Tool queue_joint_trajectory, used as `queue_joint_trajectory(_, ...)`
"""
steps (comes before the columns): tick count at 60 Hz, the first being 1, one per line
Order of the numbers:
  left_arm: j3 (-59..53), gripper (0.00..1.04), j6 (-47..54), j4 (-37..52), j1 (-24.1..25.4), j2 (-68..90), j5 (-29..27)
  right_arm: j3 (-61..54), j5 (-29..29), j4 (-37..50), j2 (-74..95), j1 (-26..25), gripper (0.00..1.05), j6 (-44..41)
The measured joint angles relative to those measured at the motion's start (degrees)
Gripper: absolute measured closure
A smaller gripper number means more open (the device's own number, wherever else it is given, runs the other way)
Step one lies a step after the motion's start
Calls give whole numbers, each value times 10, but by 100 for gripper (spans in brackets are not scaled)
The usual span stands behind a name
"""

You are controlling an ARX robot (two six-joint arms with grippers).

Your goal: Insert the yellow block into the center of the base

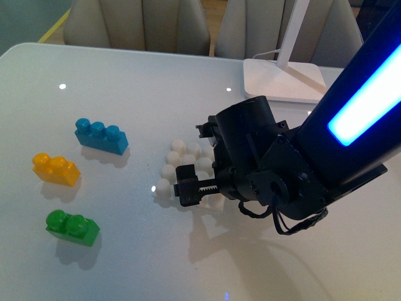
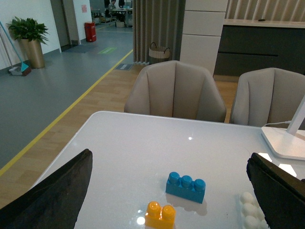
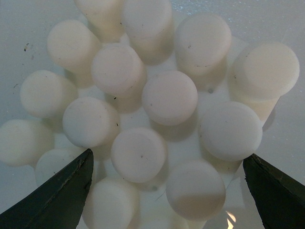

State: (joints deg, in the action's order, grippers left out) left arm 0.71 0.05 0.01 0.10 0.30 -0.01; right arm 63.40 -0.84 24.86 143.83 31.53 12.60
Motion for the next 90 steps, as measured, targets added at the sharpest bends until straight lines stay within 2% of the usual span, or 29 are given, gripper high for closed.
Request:
queue_joint_trajectory(17, 0, 7, 0, 0, 0, 0, 0, 26, -49, -29, 6, 12, 14, -65)
queue_joint_trajectory(34, 0, 7, 0, 0, 0, 0, 0, 52, -61, -50, 14, 17, 14, -77)
queue_joint_trajectory(63, 0, 7, 0, 0, 0, 0, 0, 82, -65, -61, 24, 38, 15, -54)
queue_joint_trajectory(90, 0, 7, 0, 0, 0, 0, 0, 32, -76, -10, -3, 25, 13, 5)
